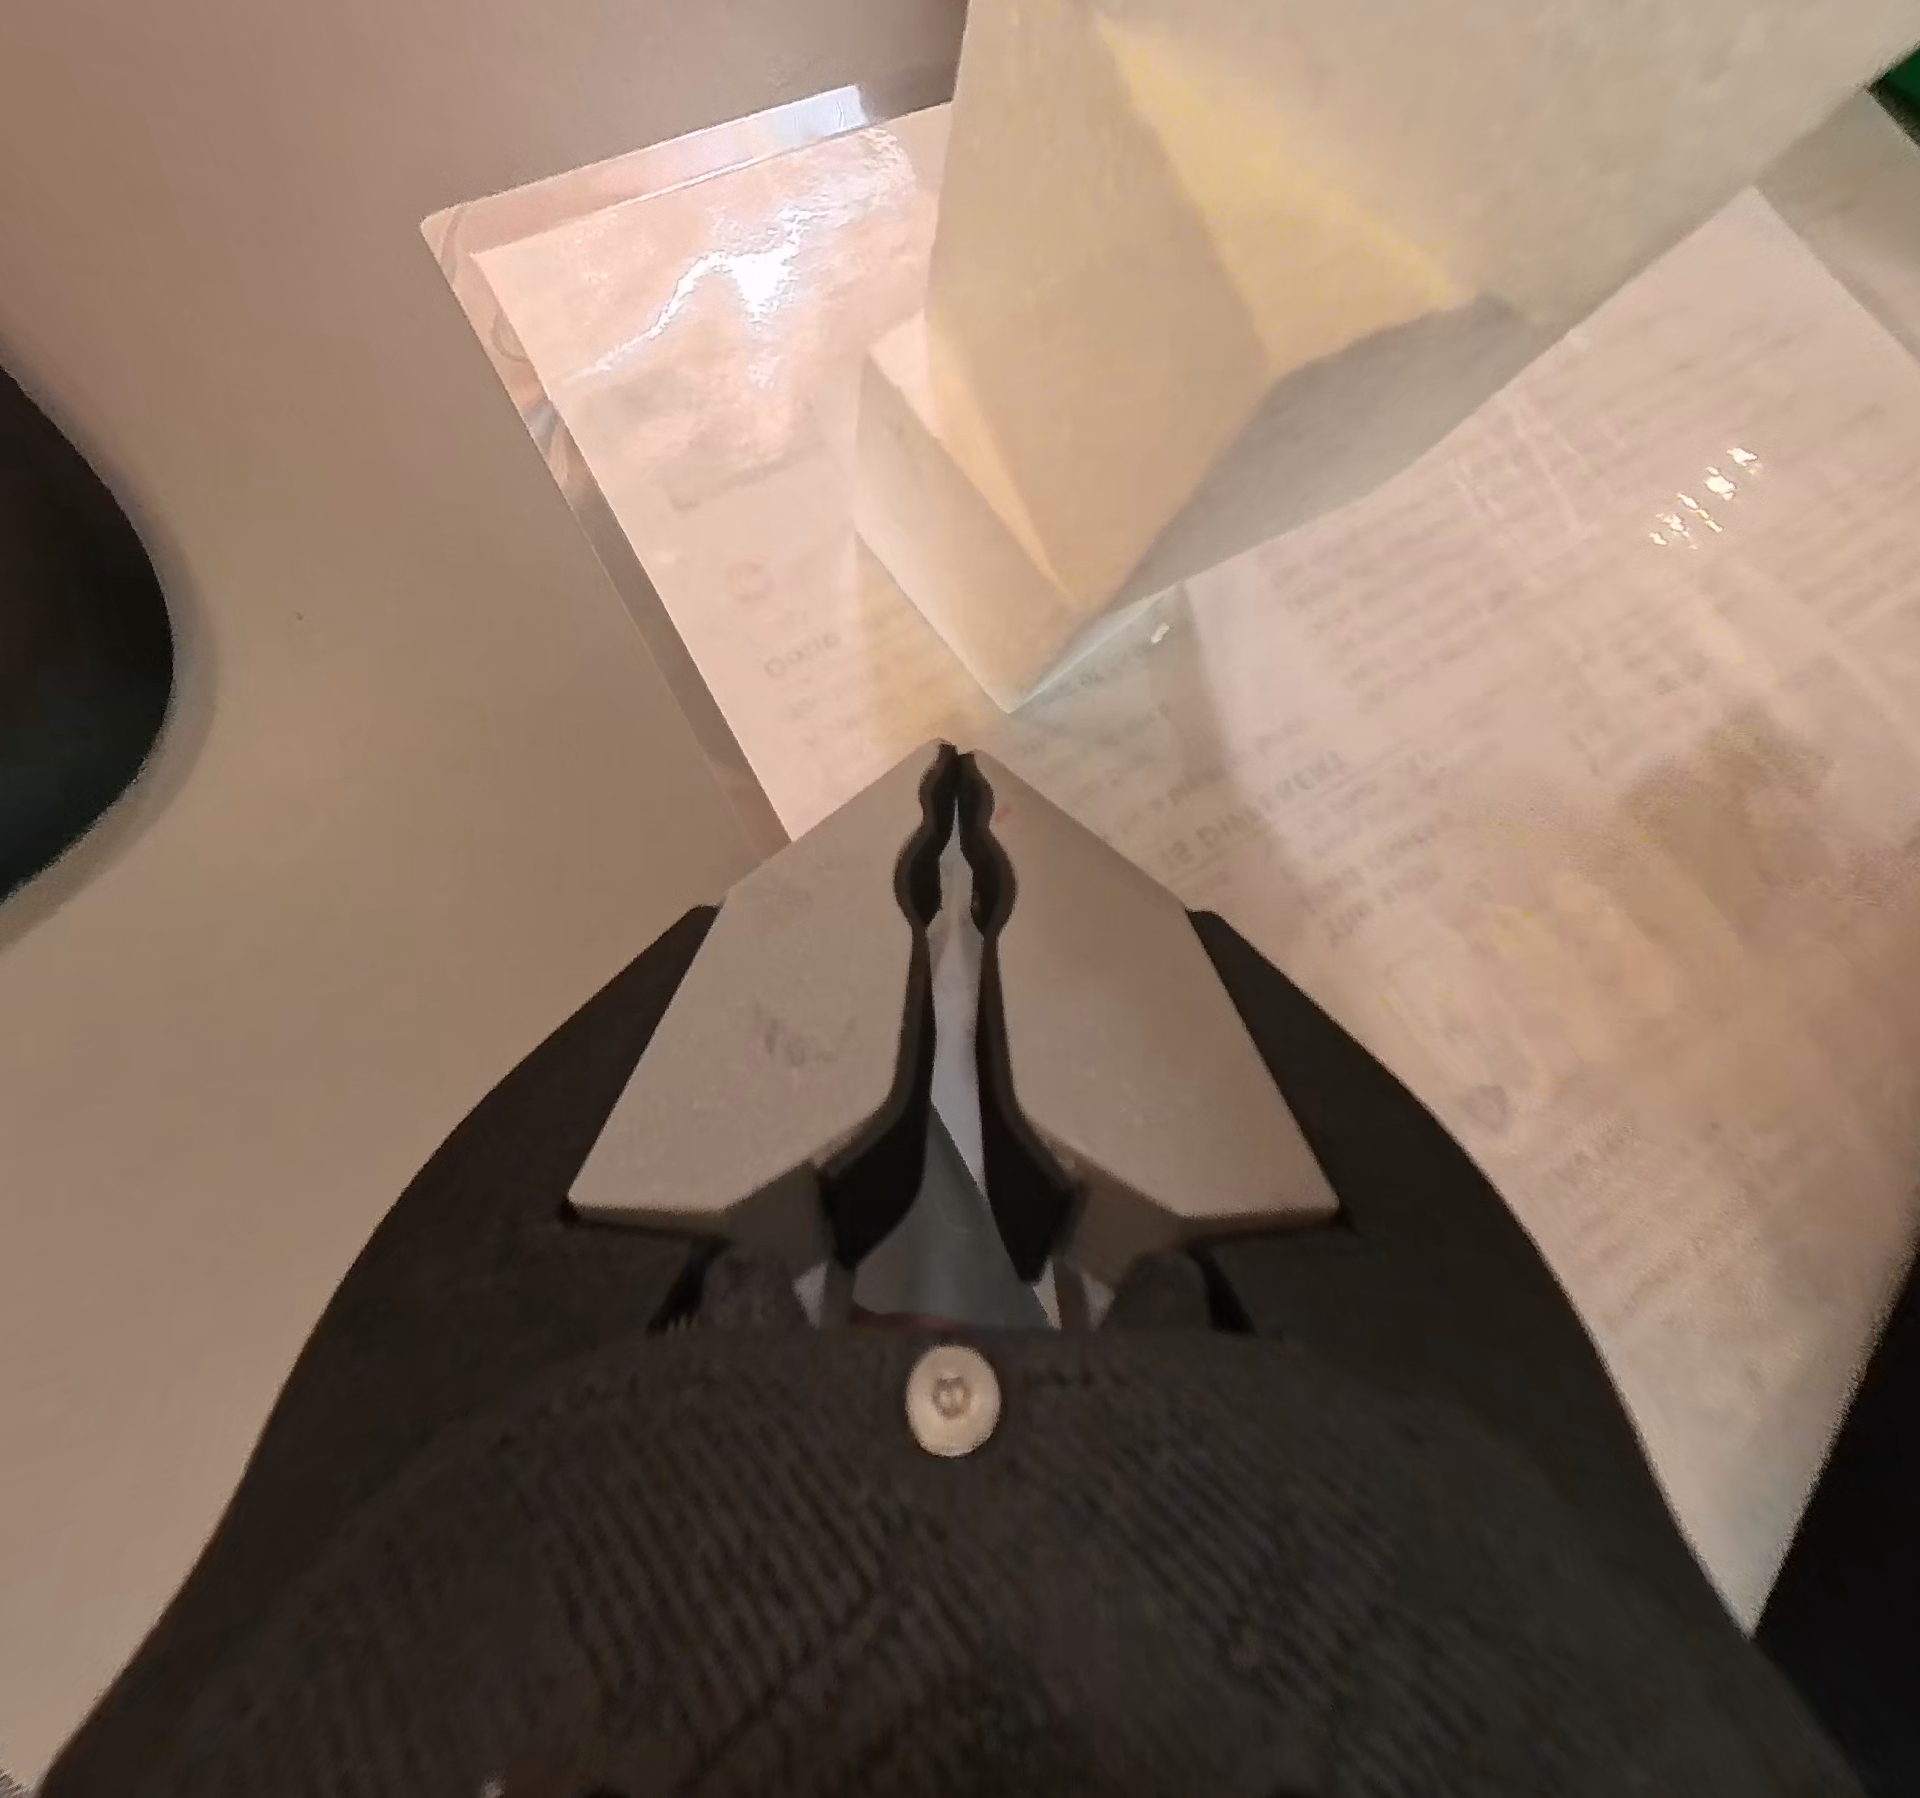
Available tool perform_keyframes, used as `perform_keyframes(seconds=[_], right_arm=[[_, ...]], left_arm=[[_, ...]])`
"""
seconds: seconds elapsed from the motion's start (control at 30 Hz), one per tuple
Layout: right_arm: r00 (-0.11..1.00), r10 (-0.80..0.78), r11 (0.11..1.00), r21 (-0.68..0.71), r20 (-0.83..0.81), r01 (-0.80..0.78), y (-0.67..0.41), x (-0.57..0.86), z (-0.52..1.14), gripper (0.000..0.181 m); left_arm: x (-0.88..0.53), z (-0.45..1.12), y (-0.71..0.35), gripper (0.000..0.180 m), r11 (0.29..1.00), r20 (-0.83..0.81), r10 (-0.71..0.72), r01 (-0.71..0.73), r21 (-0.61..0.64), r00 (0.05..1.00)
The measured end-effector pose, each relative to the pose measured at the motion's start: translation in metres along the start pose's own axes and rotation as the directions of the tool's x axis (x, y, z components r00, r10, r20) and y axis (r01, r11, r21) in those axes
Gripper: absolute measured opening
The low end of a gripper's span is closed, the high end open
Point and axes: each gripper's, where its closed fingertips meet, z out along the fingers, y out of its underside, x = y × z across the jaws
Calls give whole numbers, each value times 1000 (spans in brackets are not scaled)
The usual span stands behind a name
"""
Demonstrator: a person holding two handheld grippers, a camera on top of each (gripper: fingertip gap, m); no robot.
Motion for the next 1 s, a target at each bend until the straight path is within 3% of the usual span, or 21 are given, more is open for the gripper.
perform_keyframes(seconds=[0.1,0.43,1.0], right_arm=[[995,89,995,-47,-37,-90,31,-3,21,0],[986,169,966,-196,-14,-168,80,-15,97,0],[983,179,967,-192,46,-167,84,-26,113,0]], left_arm=[[0,0,0,0,1000,-3,8,-8,-9,1000],[0,0,0,0,998,-1,35,-35,-52,999],[1,-1,2,0,990,-13,54,-56,-131,998]])
